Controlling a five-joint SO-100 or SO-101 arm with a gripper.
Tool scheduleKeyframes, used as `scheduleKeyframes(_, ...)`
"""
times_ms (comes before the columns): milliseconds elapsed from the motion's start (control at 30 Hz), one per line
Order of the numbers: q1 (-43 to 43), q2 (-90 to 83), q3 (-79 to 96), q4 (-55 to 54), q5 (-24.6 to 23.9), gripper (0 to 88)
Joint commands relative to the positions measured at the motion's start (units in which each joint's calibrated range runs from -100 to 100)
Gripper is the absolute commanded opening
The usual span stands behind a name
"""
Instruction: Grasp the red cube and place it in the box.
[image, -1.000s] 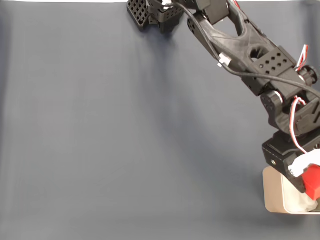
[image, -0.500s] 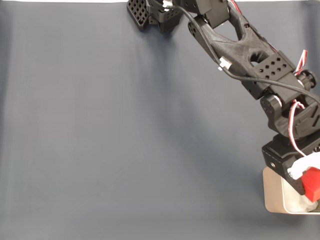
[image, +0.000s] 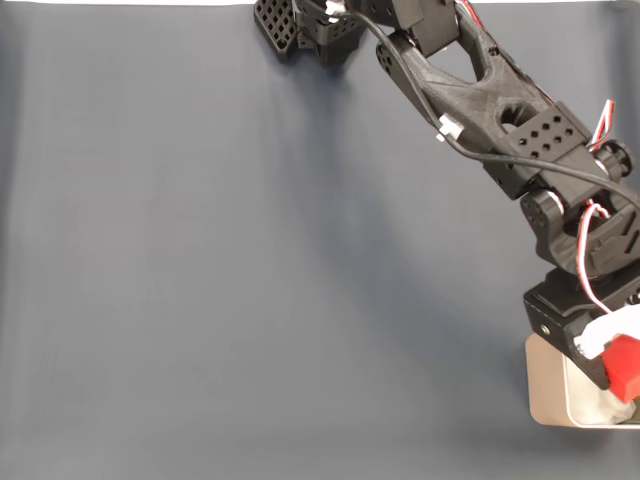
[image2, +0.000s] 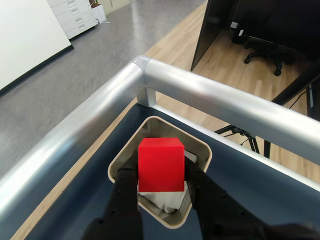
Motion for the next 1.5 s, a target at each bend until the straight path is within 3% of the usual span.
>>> scheduleKeyframes(0,0.36,-1.34,-3.17,-1.28,0.00,39.2)
scheduleKeyframes(267,0.44,-1.51,-3.53,-1.03,1.12,46.0)
scheduleKeyframes(1467,0.51,-1.60,-3.53,-3.74,1.03,45.1)
